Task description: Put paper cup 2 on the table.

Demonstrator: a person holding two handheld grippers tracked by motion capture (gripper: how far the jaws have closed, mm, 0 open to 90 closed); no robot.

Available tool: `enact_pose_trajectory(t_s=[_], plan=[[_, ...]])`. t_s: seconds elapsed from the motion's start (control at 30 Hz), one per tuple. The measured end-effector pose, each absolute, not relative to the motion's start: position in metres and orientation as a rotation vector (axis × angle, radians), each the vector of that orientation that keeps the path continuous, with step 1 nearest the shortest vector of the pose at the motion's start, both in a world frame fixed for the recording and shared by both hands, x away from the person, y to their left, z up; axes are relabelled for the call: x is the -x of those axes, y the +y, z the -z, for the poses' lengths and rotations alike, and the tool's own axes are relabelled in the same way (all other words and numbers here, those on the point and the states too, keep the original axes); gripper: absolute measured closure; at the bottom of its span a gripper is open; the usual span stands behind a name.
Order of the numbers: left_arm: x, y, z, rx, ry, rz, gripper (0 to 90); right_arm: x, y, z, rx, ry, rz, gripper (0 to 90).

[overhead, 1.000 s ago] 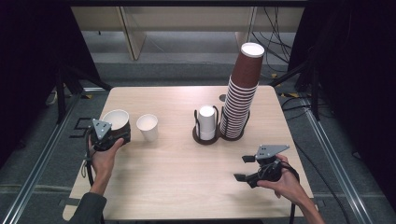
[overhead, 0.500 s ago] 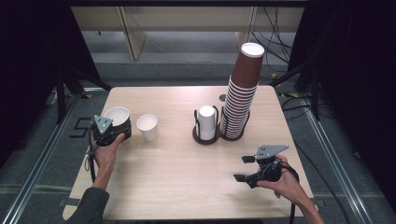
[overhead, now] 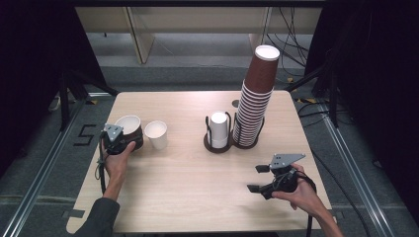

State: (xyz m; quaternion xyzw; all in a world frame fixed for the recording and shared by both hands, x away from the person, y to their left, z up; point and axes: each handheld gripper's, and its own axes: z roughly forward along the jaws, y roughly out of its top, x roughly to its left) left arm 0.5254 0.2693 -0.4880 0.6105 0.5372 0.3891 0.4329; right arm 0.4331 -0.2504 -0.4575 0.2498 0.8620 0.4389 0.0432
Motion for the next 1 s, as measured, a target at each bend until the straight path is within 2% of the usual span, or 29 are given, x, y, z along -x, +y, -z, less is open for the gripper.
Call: enact_pose_trajectory(t_s=[0.33, 0.67, 1.0], plan=[[-0.5237, 0.2681, 0.4903, -1.543, 1.321, -0.946, 9.3, -0.4326, -0.2506, 0.4582, -0.778, 2.637, -1.346, 19.2], [-0.5204, 0.2676, 0.4913, -1.607, 1.340, -0.865, 10.8, -0.4328, -0.2509, 0.4584, -0.771, 2.635, -1.342, 19.3], [-0.5166, 0.2629, 0.4896, -1.637, 1.337, -0.857, 11.7, -0.4334, -0.2511, 0.4581, -0.738, 2.632, -1.341, 19.3]])
